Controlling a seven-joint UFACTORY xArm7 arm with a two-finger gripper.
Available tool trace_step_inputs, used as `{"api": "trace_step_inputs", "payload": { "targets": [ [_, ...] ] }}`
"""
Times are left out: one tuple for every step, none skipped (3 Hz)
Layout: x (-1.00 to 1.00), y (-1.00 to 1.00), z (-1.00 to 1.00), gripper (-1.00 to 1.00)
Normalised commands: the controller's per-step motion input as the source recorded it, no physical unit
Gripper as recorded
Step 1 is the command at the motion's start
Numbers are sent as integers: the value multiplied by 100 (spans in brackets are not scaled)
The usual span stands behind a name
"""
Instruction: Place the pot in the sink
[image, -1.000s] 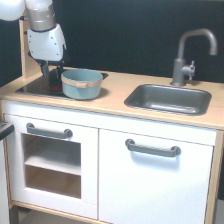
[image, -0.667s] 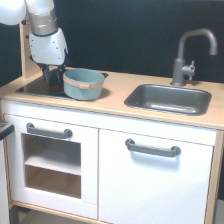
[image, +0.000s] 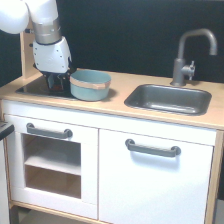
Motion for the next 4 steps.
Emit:
{"api": "trace_step_inputs", "payload": {
  "targets": [
    [34,0,-100,-10],
    [2,0,-100,67],
    [19,-8,-100,59],
    [24,-5,-100,88]
  ]
}}
